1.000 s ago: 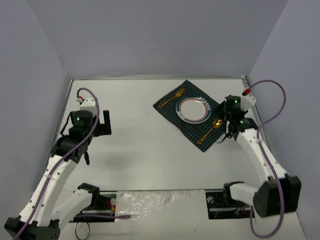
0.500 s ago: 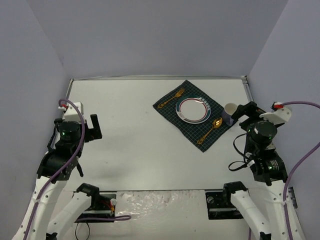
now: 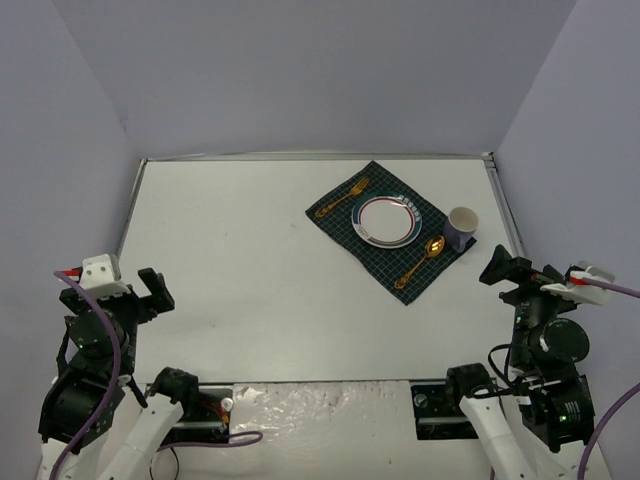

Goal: Set the dinner table for one person

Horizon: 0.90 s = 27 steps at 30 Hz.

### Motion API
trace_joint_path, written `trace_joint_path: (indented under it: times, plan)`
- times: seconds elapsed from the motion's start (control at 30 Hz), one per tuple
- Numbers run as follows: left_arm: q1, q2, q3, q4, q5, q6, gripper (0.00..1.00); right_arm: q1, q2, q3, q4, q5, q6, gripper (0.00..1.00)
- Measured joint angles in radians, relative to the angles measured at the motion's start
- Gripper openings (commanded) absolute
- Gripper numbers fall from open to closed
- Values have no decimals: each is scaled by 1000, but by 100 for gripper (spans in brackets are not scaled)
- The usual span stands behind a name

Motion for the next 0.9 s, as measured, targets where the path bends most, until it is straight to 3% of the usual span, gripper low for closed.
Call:
trace_joint_path:
  times: [0.33,0.9]
  plan:
    - [0,-73,-119,7,-33,-7,97,0,-108,-84,-24,0,-22,100]
    - [0,-67,-129,23,-37,-21,97,0,-109,-106,-20,-34,-29,100]
